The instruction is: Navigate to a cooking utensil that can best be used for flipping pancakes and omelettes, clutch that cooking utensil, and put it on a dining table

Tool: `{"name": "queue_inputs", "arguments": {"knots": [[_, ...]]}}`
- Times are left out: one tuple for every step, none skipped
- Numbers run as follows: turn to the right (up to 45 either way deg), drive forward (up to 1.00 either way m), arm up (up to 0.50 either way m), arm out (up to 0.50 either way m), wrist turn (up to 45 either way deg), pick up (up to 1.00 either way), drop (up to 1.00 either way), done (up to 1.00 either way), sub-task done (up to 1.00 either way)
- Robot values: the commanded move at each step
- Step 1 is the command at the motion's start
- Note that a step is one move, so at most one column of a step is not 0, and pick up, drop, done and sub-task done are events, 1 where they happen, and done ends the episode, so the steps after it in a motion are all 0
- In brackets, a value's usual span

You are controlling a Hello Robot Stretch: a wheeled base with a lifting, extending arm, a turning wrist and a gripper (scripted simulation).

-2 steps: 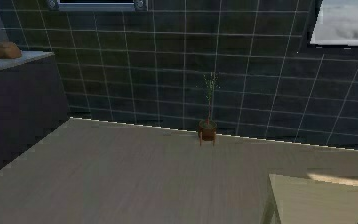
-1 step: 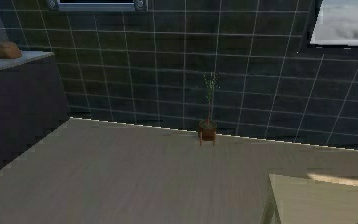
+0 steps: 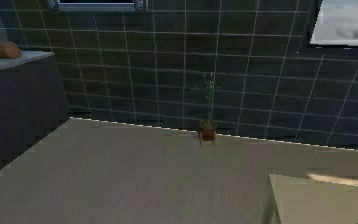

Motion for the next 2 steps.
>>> {"name": "queue_inputs", "arguments": {"knots": [[0.0,0.0,0.0,0.0,45.0,0.0,0.0,0.0,0.0],[0.0,0.0,0.0,0.0,45.0,0.0,0.0,0.0,0.0]]}}
